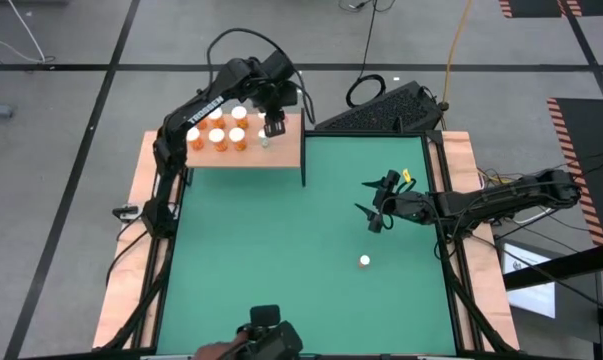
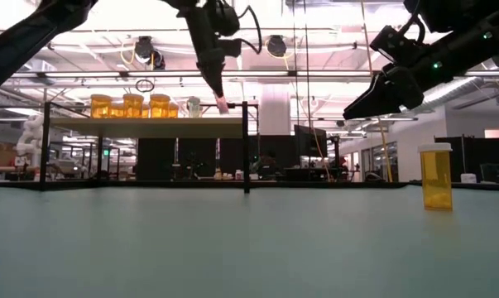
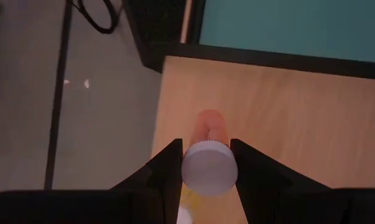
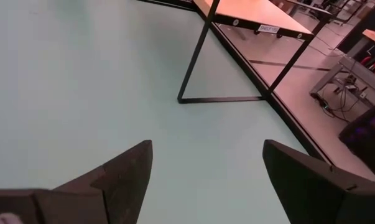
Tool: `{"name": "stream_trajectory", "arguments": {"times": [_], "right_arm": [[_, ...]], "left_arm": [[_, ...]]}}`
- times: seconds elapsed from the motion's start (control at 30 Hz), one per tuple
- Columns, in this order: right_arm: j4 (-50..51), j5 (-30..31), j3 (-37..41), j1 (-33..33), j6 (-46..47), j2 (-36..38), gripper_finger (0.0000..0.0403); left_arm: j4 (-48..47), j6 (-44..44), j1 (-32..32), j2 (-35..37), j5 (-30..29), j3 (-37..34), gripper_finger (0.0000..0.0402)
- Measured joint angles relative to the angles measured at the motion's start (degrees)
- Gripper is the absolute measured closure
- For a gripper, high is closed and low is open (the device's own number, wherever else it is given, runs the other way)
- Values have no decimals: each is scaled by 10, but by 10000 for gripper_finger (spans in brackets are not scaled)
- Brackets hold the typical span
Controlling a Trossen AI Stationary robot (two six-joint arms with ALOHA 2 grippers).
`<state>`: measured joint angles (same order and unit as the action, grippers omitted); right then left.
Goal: Pick and place medicine bottles onto shelf by color
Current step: Put the small pink pill bottle on the shelf aligned with the other small yellow pill bottle
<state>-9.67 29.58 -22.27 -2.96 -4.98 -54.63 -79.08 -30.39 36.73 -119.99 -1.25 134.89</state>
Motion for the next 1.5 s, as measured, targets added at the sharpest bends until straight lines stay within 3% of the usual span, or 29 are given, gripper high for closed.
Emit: {"name": "stream_trajectory", "arguments": {"times": [0.33,1.17,1.5], "right_arm": [[1,1,0,0,9,0,102],[14,1,0,0,9,0,102],[14,1,0,0,9,0,102]], "left_arm": [[-7,-21,-11,-37,-19,0,273],[-2,-20,-10,-47,-48,0,270],[-2,-10,-10,-47,-48,0,180]]}}
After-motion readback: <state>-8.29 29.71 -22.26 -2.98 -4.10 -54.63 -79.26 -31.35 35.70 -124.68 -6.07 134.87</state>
